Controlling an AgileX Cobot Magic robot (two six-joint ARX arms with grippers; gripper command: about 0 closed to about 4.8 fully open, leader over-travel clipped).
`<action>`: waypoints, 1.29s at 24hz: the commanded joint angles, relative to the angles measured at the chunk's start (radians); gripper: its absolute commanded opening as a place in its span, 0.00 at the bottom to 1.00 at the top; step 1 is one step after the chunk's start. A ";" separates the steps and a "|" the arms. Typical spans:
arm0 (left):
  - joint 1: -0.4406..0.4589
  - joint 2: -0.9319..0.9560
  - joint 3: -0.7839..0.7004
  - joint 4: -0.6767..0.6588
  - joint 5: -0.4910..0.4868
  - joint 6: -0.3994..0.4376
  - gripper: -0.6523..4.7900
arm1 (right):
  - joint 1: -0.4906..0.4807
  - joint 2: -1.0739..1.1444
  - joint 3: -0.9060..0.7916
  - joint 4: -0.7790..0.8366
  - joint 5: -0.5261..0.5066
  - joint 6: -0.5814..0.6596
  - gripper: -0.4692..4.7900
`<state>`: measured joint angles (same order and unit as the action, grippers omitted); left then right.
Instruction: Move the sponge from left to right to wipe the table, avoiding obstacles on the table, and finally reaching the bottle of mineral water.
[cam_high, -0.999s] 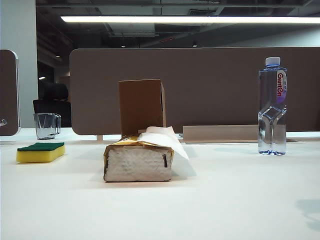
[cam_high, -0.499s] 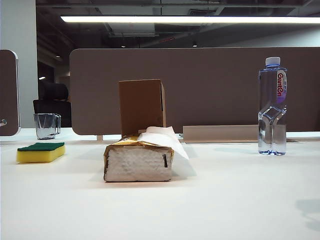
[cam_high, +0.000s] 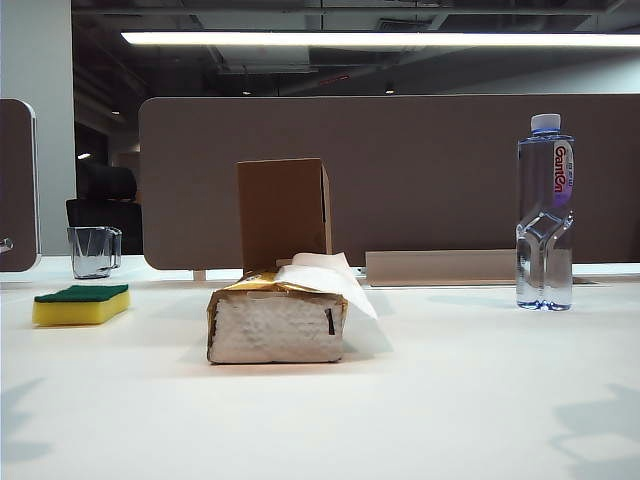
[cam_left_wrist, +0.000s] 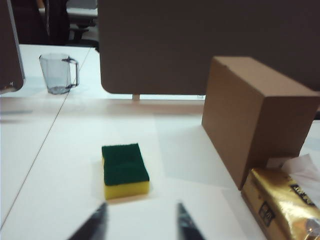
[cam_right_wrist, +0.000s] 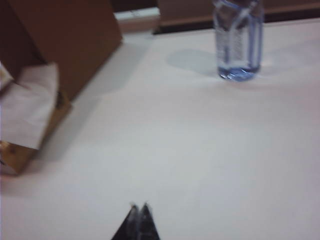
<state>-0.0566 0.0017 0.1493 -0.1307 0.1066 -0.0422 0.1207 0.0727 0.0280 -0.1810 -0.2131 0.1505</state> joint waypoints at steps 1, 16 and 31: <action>0.000 0.001 0.037 0.012 0.012 0.000 0.54 | 0.001 0.001 0.029 0.046 -0.041 0.079 0.08; 0.000 0.092 0.237 -0.056 0.085 -0.133 0.92 | 0.007 0.005 0.319 -0.232 -0.164 0.211 0.13; 0.002 0.645 0.535 -0.056 0.103 -0.135 1.00 | 0.007 0.187 0.555 -0.375 -0.412 0.374 0.33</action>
<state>-0.0563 0.6083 0.6640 -0.1955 0.2073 -0.1753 0.1276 0.2363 0.5629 -0.5652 -0.5774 0.5041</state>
